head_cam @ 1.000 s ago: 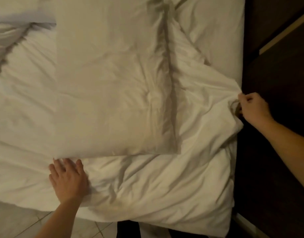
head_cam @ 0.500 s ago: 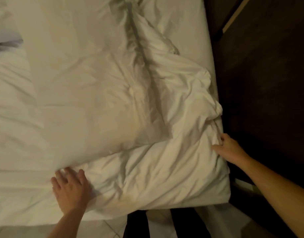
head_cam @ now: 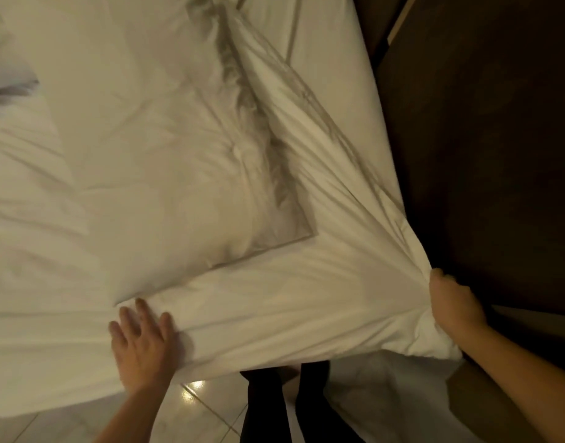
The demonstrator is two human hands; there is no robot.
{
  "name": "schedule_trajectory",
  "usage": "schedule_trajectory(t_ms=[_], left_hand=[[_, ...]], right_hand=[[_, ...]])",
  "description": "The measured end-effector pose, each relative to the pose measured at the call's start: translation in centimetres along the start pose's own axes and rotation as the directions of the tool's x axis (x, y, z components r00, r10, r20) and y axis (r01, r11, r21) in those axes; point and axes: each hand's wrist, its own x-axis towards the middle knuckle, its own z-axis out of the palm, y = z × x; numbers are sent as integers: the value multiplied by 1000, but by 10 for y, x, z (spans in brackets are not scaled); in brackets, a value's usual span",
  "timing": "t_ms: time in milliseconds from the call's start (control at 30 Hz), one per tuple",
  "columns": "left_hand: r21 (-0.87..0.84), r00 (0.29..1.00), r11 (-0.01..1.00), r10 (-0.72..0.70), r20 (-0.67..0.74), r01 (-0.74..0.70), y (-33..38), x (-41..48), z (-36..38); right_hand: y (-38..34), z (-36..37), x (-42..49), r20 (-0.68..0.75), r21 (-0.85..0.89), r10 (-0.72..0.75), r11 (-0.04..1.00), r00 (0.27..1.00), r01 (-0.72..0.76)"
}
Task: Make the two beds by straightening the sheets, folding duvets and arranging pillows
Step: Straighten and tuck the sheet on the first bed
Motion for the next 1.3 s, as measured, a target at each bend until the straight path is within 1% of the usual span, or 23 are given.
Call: schedule_trajectory(t_ms=[33,67,100,133,167,200,233,300,333,400,467,567,667,733,833,867,933,1000,1100,1167,1233,1300], left_hand=[[-34,1000,999,-1,11,2,0,-1,2],[-32,1000,999,-1,9,2,0,-1,3],[-87,999,996,-33,-3,33,2,-3,4],[-189,998,980,-64,-4,62,6,-7,2],[-267,995,961,-86,-54,68,10,-11,3],[-316,994,948,-73,-81,43,15,-15,1],[-330,993,944,-58,-100,22,19,-20,1],[-330,993,943,4,-117,-42,26,-25,1],[-345,994,937,17,-106,-53,29,-29,0],[-372,997,927,23,-77,-50,32,-31,1],[-388,998,920,25,-66,-49,33,-32,3],[-397,997,915,54,-54,-71,25,-28,4],[-388,994,916,93,-54,-106,15,-25,4],[-381,993,917,111,-32,-114,7,-23,1],[-418,989,899,146,12,-128,-8,-26,-18],[-441,987,887,157,14,-135,-14,-26,-26],[-460,987,877,162,12,-139,-30,-26,-38],[-444,988,885,153,1,-137,-51,-26,-52],[-523,998,851,63,-11,-59,-94,-26,-75],[-556,998,830,21,-57,-49,-130,-21,-81],[-563,999,826,-1,-48,-26,-172,-10,-82],[-563,1000,826,-5,-31,-13,-216,3,-85]], right_hand=[[-1,4,0,-10,-2,1,1000,1000,-1],[-2,8,1,-34,12,12,1000,999,-12],[-4,10,2,-66,50,23,999,998,-20],[-7,9,4,-113,104,25,995,993,-13],[-10,7,6,-170,154,28,988,985,-1],[-14,2,7,-237,181,23,983,971,21],[-18,-4,9,-303,175,-1,983,953,57],[-34,-12,12,-373,172,-70,975,925,143],[-44,-14,11,-369,218,-116,954,922,207],[-67,-9,9,-300,358,-222,875,928,325],[-84,6,10,-182,437,-292,831,939,344],[-90,25,19,-106,410,-288,859,952,306],[-89,33,28,-116,368,-280,879,953,303],[-91,29,31,-116,352,-276,887,954,300],[-92,11,26,-49,335,-270,903,962,270],[-92,4,23,-54,329,-255,908,966,258],[-97,-13,13,-130,317,-234,911,964,264],[-111,-35,-2,-141,325,-224,910,964,259],[-149,-72,-33,-149,330,-290,886,945,324],[-183,-103,-60,-180,353,-337,855,924,380],[-221,-136,-86,-258,348,-354,833,899,429],[-264,-159,-107,-368,323,-358,816,858,479]])
